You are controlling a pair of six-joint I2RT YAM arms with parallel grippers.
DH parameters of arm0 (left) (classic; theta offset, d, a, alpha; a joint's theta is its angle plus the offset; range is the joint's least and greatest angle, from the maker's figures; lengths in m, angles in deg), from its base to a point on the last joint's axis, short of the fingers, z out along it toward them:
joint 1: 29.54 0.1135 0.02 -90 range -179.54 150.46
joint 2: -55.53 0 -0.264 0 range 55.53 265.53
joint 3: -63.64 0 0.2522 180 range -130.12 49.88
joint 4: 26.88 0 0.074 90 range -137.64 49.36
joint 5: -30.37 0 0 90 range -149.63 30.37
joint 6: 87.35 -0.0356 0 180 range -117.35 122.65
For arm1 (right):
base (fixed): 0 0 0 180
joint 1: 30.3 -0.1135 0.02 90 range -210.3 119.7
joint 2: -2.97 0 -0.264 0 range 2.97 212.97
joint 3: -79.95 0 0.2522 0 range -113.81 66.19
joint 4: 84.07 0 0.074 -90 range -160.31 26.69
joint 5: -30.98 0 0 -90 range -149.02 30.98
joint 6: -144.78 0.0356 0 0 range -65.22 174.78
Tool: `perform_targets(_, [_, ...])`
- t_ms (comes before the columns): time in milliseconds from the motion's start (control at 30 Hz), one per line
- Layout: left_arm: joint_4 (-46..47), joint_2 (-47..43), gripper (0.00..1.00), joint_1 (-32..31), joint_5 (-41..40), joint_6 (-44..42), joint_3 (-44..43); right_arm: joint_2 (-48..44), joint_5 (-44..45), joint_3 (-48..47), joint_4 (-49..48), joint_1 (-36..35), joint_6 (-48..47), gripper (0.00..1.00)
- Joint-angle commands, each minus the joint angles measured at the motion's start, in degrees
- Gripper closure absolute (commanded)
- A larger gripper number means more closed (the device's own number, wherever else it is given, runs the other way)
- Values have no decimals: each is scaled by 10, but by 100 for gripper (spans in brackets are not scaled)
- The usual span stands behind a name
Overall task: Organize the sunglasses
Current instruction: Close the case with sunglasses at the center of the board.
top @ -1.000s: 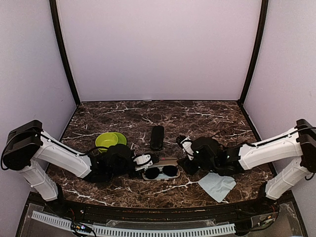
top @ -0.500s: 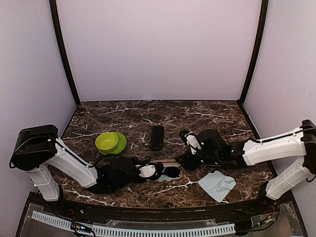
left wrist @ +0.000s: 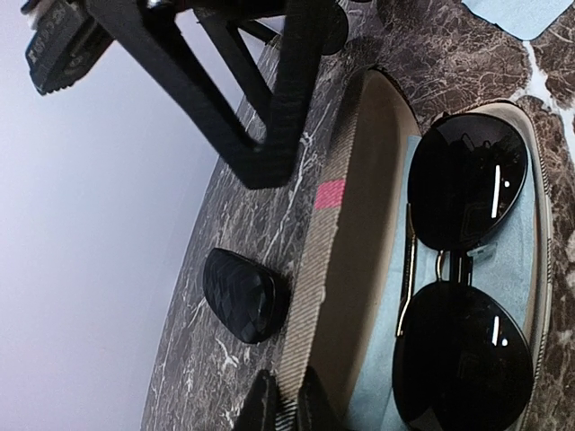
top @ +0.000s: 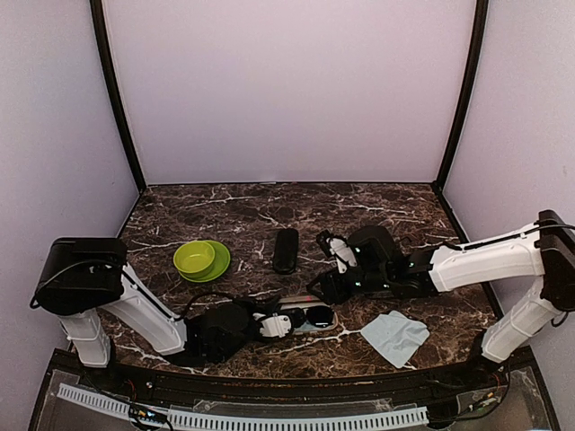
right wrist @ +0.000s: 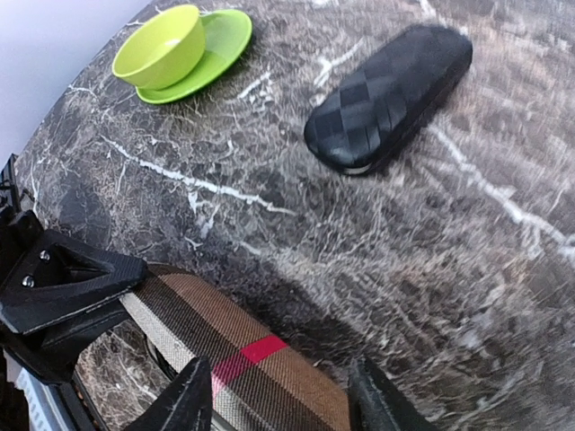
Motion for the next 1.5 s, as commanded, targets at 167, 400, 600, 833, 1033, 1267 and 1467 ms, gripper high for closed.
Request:
perform_targets(167, [-48, 22, 88, -21, -12, 20, -13, 26, -47, 23, -35, -5, 43, 58])
perform_targets(400, [-76, 23, 73, -30, -24, 41, -23, 27, -11, 41, -35, -28, 49, 60])
perform_targets(600, [-95, 23, 59, -43, -34, 65, -20, 25, 10, 62, -50, -44, 59, 62])
perform_targets(833, [-139, 7, 46, -56, -19, 98, -19, 24, 31, 77, -56, -62, 68, 64])
perform_targets(1033, [-195, -20, 43, -58, 9, 140, -17, 24, 46, 88, -58, -73, 72, 65])
perform_targets(1267, [-233, -30, 42, -63, 22, 168, -23, 22, 61, 102, -62, -85, 80, 66])
perform_targets(1467, [-257, -44, 42, -70, 33, 190, -24, 14, 66, 108, -59, -89, 81, 66])
